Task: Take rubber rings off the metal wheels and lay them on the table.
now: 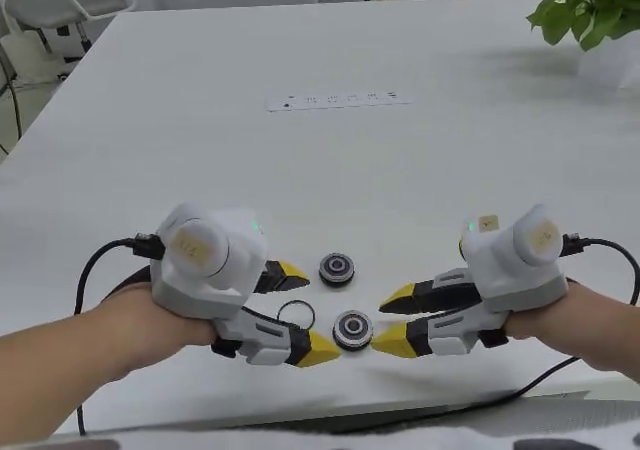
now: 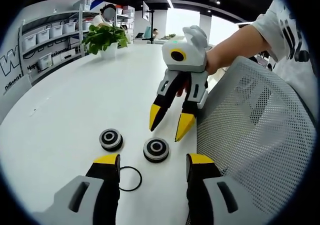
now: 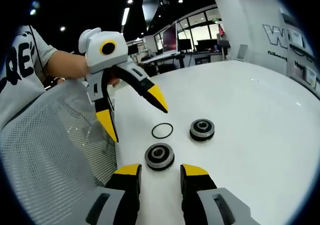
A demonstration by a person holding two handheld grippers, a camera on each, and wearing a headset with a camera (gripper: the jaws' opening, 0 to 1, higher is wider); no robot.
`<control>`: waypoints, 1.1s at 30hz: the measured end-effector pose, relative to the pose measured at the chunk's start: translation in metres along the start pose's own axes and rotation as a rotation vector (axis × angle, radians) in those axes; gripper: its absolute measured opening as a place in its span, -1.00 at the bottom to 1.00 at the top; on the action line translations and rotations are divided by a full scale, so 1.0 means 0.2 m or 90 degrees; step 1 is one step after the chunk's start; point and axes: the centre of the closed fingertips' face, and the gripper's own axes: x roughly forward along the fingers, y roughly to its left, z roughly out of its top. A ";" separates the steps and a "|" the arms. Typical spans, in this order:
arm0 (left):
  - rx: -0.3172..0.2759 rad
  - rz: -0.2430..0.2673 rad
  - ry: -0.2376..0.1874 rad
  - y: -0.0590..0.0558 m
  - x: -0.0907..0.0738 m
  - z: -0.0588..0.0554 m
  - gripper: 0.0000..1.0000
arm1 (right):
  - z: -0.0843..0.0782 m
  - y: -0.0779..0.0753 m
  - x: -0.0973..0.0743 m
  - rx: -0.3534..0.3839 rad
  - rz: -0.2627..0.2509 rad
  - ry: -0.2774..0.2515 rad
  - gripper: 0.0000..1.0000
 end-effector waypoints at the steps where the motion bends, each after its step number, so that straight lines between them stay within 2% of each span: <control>1: -0.001 -0.003 0.001 0.00 0.01 0.00 -0.04 | -0.01 0.00 0.00 0.000 0.001 0.001 -0.43; 16: -0.001 -0.031 0.012 -0.05 0.11 0.00 -0.33 | -0.02 0.01 0.02 0.005 0.003 -0.004 -0.43; 19: 0.009 -0.032 0.014 -0.06 0.13 0.00 -0.42 | -0.02 0.00 0.01 0.007 0.001 -0.006 -0.43; 29: 0.005 -0.035 0.024 -0.05 0.18 -0.01 -0.62 | -0.03 0.01 0.01 0.011 -0.005 -0.007 -0.44; 33: 0.000 -0.032 0.015 -0.05 0.18 0.00 -0.68 | -0.03 0.01 0.01 0.012 -0.006 -0.008 -0.44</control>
